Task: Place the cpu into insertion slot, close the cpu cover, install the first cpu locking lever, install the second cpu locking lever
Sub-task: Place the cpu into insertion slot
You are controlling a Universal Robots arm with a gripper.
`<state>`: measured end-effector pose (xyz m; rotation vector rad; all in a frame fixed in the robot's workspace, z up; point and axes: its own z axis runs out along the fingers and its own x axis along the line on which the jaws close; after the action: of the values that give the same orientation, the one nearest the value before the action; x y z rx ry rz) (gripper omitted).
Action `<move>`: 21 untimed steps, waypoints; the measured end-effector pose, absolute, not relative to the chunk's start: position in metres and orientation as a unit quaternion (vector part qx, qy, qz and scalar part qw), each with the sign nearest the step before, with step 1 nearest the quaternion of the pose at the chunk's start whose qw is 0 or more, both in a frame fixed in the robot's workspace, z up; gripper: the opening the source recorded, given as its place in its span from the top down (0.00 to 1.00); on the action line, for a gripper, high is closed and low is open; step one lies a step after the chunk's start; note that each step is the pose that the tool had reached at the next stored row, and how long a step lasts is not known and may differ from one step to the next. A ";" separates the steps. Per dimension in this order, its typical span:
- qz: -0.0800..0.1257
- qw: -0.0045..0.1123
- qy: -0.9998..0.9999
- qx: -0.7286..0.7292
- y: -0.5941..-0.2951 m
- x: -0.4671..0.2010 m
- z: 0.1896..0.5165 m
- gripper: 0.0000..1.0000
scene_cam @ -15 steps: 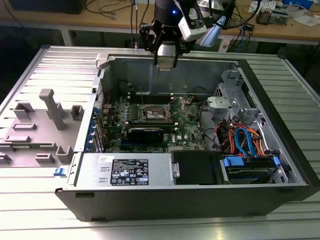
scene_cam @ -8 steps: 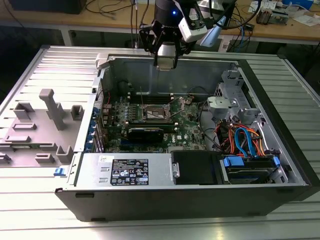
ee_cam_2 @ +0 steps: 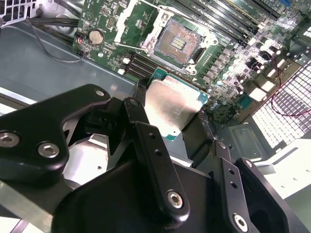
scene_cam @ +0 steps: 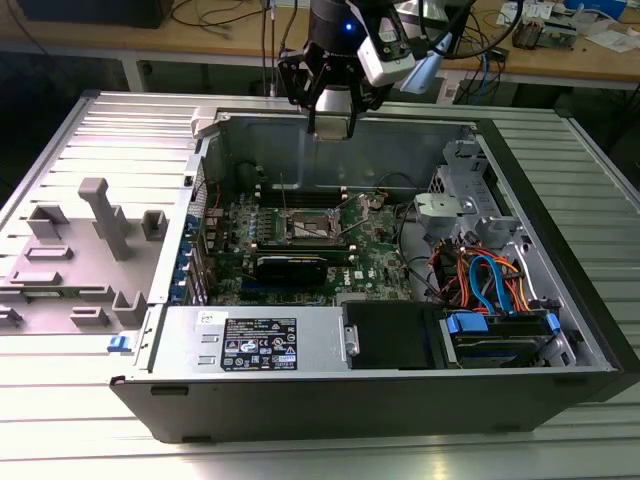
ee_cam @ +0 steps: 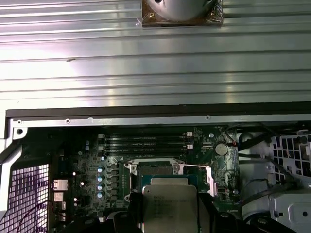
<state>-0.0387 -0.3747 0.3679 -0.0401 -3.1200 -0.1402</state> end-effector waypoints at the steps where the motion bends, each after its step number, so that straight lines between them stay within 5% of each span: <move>1: -0.045 0.009 -0.999 -0.013 -0.375 -0.039 0.368 0.46; 21: -0.045 0.009 -0.999 -0.013 -0.379 -0.039 0.368 0.46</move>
<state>-0.0387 -0.3792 0.3680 -0.0401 -3.1200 -0.1396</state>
